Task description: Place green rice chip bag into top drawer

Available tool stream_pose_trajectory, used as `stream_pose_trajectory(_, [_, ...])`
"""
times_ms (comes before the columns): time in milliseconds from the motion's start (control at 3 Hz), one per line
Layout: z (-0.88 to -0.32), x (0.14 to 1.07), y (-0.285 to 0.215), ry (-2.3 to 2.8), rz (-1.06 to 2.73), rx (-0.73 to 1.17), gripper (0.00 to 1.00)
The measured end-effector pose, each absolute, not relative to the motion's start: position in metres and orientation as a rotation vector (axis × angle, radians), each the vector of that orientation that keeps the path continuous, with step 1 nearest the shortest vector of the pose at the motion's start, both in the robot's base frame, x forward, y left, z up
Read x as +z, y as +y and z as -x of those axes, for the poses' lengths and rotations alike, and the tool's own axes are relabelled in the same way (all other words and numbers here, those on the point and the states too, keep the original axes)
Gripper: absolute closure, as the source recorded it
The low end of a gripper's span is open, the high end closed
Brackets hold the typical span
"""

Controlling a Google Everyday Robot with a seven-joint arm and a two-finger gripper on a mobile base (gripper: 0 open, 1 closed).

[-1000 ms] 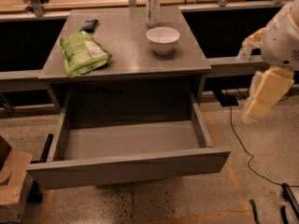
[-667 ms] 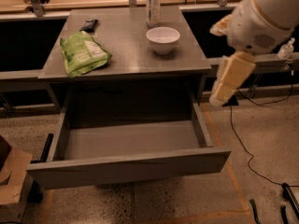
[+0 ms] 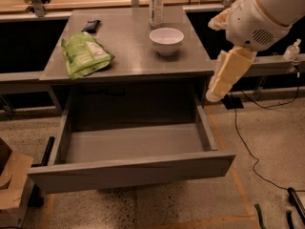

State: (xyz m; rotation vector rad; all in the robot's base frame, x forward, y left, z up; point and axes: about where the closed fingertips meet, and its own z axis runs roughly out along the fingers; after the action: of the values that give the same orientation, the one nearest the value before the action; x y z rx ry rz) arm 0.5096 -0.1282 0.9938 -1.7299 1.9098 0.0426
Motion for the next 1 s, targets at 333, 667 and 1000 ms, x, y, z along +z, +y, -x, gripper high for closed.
stream_pose_trajectory(333, [-0.542, 0.993, -0.101, 1.809, 1.717, 0.096, 0.0])
stream_pose_trajectory(667, [-0.595, 0.981, -0.062, 1.723, 1.688, 0.175, 0.0])
stream_pose_trajectory(1000, [-0.647, 0.957, -0.023, 1.686, 1.683, 0.254, 0.0])
